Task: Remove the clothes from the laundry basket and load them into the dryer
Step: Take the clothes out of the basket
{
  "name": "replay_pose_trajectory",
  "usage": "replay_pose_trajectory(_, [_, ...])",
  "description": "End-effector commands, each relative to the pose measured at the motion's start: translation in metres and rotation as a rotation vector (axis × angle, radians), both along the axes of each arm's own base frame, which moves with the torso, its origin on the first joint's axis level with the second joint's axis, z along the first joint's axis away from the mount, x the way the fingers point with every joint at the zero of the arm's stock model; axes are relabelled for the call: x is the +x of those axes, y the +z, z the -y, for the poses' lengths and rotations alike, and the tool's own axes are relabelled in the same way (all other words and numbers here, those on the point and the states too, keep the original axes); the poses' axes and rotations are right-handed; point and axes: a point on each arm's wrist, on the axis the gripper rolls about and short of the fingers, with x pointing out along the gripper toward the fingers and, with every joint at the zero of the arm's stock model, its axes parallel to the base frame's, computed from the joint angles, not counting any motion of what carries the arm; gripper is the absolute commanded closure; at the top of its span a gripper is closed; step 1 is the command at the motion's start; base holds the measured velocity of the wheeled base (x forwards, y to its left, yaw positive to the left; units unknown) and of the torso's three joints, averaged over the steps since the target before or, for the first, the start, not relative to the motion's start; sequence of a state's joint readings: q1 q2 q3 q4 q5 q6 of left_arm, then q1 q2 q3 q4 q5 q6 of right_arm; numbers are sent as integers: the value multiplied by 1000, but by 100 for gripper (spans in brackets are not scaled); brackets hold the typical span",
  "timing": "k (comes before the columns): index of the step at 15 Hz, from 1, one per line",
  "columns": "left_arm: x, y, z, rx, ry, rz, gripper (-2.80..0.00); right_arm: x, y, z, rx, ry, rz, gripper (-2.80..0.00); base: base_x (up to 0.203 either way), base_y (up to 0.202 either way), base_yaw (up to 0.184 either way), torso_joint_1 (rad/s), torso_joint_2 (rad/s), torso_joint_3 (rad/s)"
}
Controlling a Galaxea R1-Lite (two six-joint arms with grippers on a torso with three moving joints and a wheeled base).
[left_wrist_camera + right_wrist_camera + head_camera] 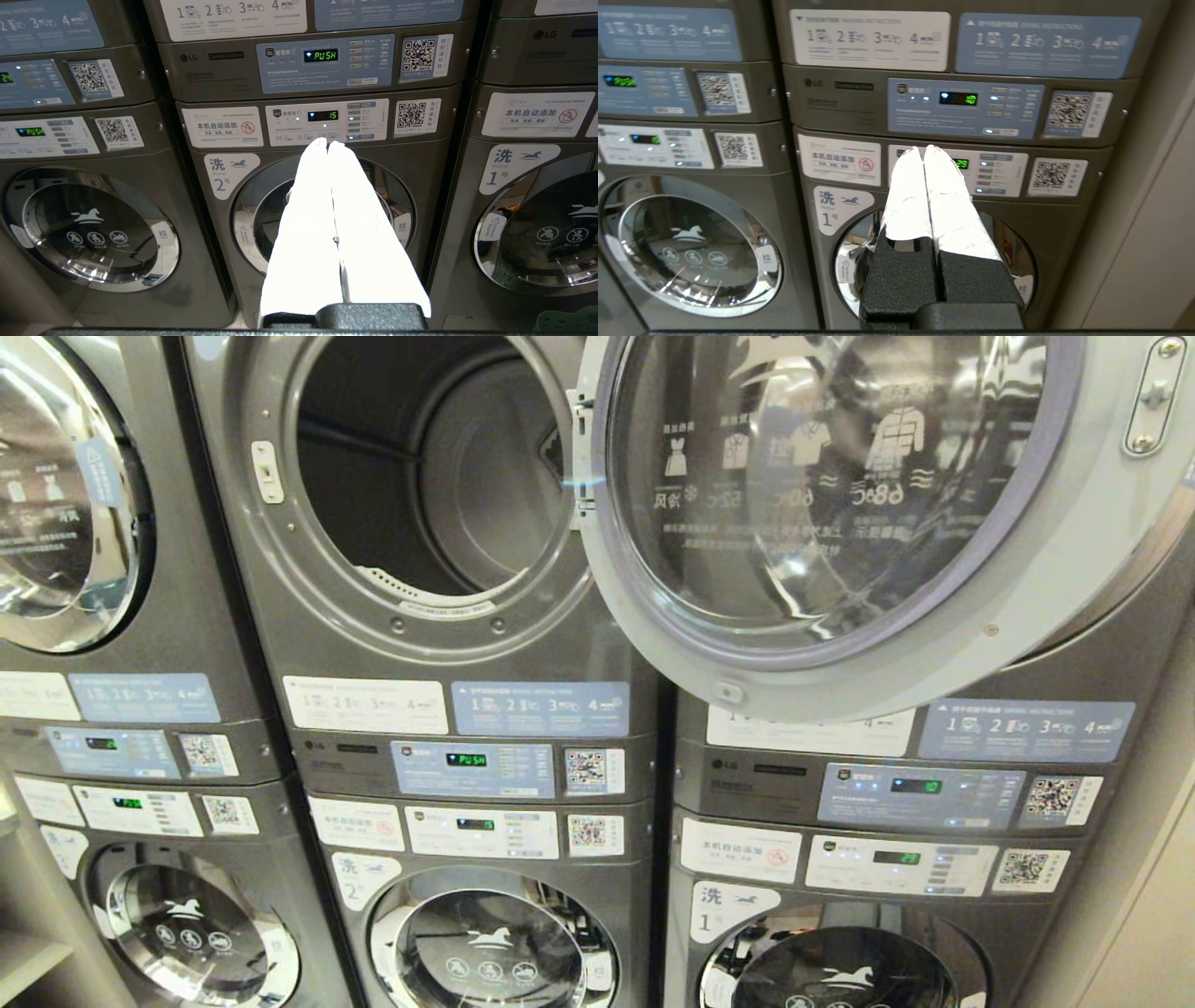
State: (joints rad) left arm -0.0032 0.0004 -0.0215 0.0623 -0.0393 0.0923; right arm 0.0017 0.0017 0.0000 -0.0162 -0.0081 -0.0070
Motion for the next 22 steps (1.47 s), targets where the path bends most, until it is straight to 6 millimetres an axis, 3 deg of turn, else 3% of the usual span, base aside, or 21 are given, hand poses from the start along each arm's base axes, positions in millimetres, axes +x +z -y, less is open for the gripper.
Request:
replay_pose_trajectory(1, [0,0,0,0,0,0,0,0,-2,0,1,-1,-5,0,0,0,0,-41,99,51])
replay_pose_trajectory(22, [0,0,-1,-40,33,2,0,0,-1,0,59,-2,1,0,0,0,0,-56,127,67])
